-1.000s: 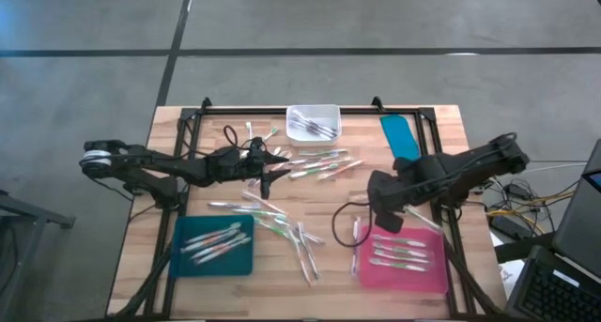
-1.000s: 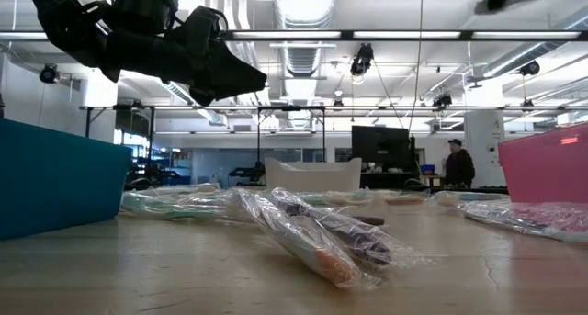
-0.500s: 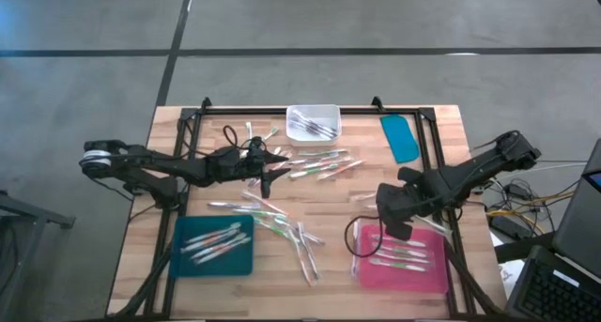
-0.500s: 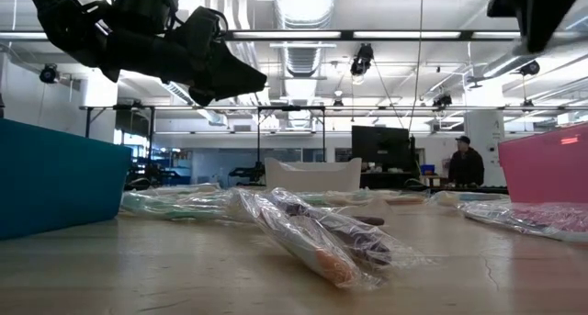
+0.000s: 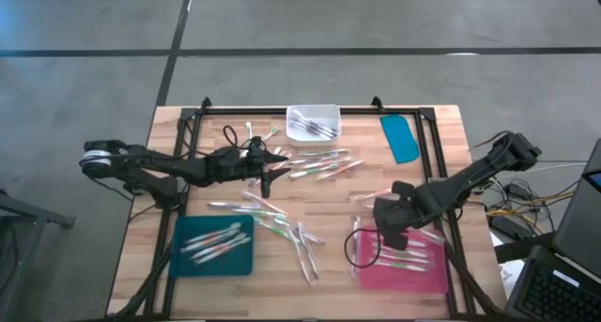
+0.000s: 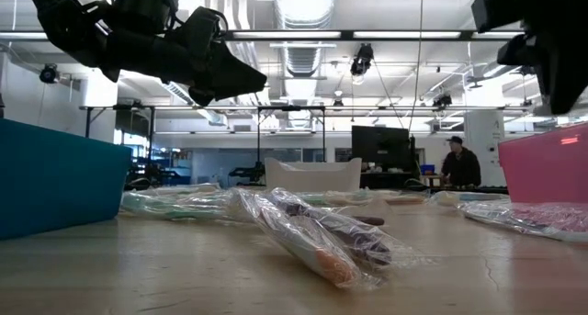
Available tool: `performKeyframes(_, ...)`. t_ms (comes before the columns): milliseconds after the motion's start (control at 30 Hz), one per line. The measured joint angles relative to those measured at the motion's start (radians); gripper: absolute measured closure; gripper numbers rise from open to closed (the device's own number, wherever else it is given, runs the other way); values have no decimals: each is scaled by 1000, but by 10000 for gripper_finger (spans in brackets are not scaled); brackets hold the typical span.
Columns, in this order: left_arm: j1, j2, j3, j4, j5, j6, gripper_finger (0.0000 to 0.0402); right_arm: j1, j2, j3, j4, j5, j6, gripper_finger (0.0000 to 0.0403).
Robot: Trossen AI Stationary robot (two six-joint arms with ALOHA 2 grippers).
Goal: Pick & Place Toothbrushes
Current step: Put the green toothbrush into the pink bin
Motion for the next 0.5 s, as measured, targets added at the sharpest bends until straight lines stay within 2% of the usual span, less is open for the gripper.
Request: performKeyframes(500, 0, 0, 0, 0, -12, 0, 234, 156, 10, -96, 339, 4, 16, 380)
